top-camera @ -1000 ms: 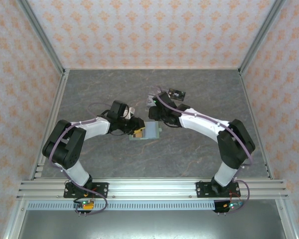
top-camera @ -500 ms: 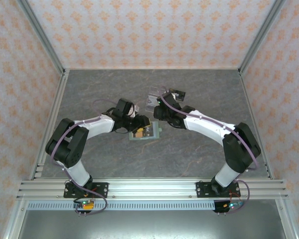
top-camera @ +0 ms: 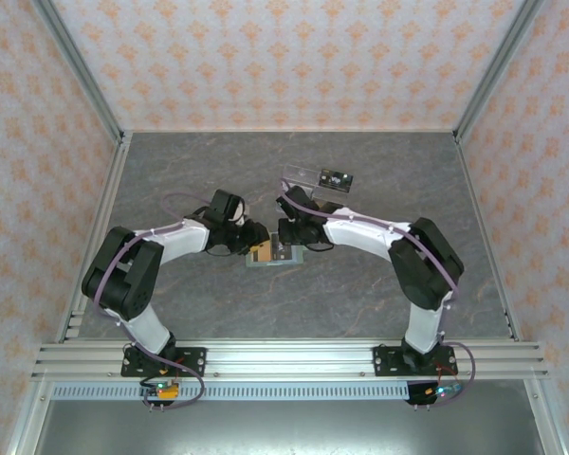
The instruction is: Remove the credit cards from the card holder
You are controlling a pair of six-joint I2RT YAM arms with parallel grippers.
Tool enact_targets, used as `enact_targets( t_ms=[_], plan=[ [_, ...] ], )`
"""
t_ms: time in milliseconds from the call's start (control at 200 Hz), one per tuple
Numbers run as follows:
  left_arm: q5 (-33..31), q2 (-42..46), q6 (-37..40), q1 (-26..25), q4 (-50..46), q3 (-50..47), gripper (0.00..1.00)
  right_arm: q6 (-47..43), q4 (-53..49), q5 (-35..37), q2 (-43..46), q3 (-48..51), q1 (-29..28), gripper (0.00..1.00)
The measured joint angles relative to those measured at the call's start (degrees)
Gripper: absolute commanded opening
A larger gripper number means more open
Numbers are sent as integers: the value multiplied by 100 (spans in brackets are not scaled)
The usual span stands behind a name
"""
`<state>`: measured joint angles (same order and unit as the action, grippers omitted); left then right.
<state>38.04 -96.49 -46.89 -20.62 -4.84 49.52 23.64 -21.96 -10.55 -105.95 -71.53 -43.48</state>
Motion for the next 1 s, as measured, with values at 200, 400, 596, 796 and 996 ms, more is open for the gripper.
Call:
enact_targets(
  t_ms=[200,400,596,796,996],
  plan=[
    [74,-199,-22,-15,46,4,30,98,-234,24,-323,-87,2,28],
    [155,-330,-24,-76,90,70,25,101,-317,4,-455,-216,2,25],
    [186,-389,-24,-76,177,138,25,98,-328,-2,-577,-289,2,24],
    [205,-505,-26,-76,271,142,25,98,-332,-79,-645,-365,2,24],
    [227,-518,-74,-76,317,142,24,101,-334,-140,-708,-435,2,24]
  ],
)
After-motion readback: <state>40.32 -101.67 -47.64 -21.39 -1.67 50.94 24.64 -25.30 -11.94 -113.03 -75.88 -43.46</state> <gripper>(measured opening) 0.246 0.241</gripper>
